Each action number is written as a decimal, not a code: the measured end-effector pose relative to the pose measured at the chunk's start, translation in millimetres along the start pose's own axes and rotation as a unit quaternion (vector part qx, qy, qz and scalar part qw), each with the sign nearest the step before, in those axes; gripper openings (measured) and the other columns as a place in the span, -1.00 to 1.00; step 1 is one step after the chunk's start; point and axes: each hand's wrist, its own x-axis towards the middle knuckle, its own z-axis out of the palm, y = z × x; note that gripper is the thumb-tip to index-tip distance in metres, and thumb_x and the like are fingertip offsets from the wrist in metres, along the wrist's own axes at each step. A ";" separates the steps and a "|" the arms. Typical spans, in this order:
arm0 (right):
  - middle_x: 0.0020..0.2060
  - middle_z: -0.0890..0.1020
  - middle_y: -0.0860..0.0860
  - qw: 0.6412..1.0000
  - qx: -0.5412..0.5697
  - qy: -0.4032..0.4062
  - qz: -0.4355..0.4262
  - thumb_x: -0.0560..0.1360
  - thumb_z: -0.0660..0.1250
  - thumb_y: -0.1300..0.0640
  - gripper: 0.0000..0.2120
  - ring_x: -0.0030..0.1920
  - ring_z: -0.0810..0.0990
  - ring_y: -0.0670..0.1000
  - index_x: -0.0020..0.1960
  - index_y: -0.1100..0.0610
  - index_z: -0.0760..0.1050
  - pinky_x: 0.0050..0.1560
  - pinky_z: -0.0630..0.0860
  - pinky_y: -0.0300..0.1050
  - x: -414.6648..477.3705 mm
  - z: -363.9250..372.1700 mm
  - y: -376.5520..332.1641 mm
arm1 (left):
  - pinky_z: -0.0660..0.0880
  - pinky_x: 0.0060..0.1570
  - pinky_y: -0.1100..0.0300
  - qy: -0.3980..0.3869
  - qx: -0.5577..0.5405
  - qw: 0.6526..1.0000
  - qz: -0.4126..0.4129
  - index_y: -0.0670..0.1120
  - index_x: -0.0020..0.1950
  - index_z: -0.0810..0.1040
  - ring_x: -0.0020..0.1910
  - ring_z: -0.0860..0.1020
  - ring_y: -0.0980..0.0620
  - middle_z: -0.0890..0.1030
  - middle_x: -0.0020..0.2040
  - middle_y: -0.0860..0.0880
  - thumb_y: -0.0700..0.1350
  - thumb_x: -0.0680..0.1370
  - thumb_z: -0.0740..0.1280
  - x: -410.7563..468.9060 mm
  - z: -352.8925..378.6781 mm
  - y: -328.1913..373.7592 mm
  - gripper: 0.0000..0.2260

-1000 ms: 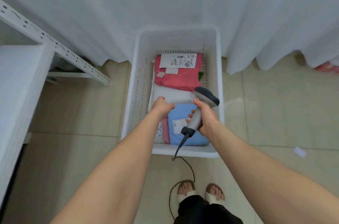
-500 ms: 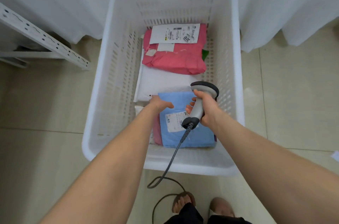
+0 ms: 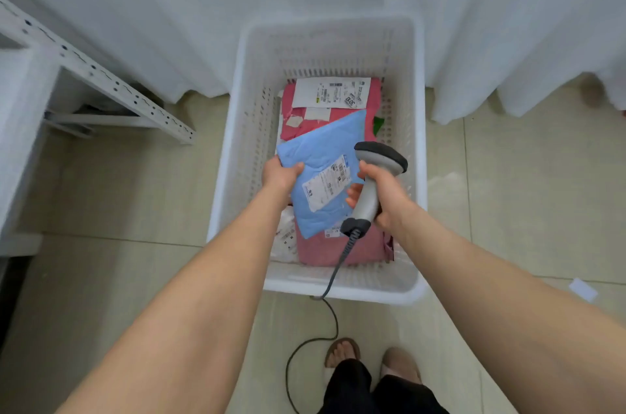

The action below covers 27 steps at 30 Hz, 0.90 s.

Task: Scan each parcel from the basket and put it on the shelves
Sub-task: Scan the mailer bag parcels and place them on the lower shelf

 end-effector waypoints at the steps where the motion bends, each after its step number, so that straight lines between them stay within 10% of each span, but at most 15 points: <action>1: -0.20 0.56 0.14 1.000 -0.001 -0.002 -0.006 0.51 0.41 0.05 -0.76 -0.23 0.60 0.05 0.00 0.21 0.50 -0.25 0.61 -0.07 -17.6 6.9 -7.8 | 0.54 -0.07 0.02 0.004 -0.019 1.000 0.001 -0.09 0.13 0.54 -0.03 0.59 -0.07 0.60 0.02 -0.06 -0.28 0.54 0.33 -12.4 -10.0 15.5 -0.80; 22: -0.25 0.50 0.14 0.991 -0.014 -0.006 -0.134 0.44 0.37 0.33 -0.80 -0.42 0.54 0.07 0.04 0.24 0.46 -0.45 0.59 -0.07 -359.1 148.2 -156.0 | 0.53 -0.18 0.07 0.017 -0.286 0.956 0.068 -0.19 0.25 0.49 -0.24 0.56 0.04 0.59 0.13 -0.16 -0.31 0.57 0.30 -281.2 -204.6 302.3 -0.75; 27: 0.04 0.59 0.25 0.988 -0.009 -0.007 -0.156 0.40 0.37 0.35 -0.53 -0.07 0.61 0.23 0.30 0.27 0.43 0.02 0.59 0.27 -408.3 148.4 -161.2 | 0.56 -0.09 -0.02 0.017 -0.352 0.933 0.071 -0.16 0.18 0.50 -0.24 0.56 0.02 0.60 -0.08 -0.07 -0.31 0.57 0.29 -333.0 -223.2 313.8 -0.80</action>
